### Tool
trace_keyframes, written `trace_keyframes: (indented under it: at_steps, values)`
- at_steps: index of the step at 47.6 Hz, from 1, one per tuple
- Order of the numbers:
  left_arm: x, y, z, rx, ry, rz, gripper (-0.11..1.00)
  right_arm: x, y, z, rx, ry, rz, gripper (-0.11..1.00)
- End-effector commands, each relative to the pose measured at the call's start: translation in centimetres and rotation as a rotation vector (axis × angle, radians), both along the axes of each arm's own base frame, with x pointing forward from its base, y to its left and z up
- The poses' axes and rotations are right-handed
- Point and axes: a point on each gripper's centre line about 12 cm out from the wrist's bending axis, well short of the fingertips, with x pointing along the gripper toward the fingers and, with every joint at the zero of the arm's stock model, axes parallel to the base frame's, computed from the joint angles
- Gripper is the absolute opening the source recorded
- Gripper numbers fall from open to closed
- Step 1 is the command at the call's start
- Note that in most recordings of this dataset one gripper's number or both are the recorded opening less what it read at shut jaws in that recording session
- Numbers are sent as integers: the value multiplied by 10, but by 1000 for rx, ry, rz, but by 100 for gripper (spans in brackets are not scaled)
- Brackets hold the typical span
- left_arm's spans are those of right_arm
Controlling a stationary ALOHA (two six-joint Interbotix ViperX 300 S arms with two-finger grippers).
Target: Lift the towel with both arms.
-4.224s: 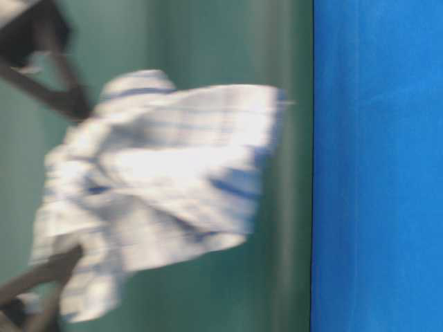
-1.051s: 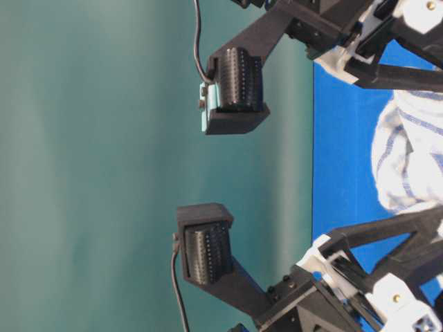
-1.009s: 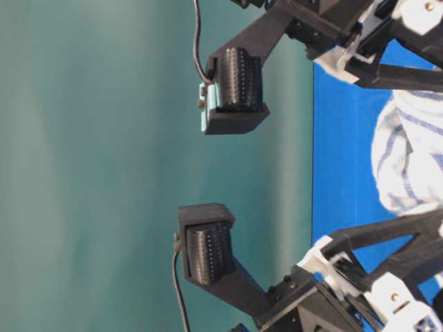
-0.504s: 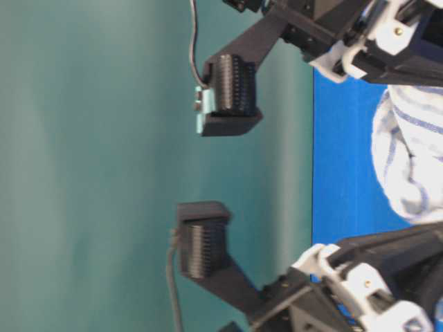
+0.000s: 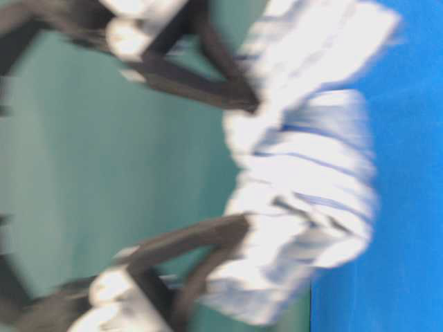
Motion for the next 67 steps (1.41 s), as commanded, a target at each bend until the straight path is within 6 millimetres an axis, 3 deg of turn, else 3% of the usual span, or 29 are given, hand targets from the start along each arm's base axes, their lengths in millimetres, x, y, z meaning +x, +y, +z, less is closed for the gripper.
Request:
trace_keyframes:
  at_steps: [1, 14, 22, 29, 58, 60, 64, 67]
  values:
    - [-7, 1, 52, -5, -87, 1, 5, -2, -3, 43, -3, -66, -7, 4]
    - [-26, 1, 133, -4, -192, -3, 5, -13, -6, 127, -13, -127, -18, 4]
    - [-36, 2, 169, -1, -223, -6, 5, -29, -9, 174, -31, -175, -29, 4]
    - [-43, 4, 190, 2, -240, -2, 5, -39, -12, 196, -47, -220, -37, 4]
    - [-43, 6, 188, 19, -234, -2, 7, -35, -12, 190, -68, -203, -23, 5]
    - [-43, 7, 188, 19, -235, 0, 12, -35, -12, 190, -68, -201, -23, 5]
    - [-43, 7, 188, 17, -240, 1, 35, -34, -12, 189, -69, -198, -25, 6]
    - [-46, 7, 188, 20, -243, -1, 54, -31, -13, 184, -72, -185, -28, 17]
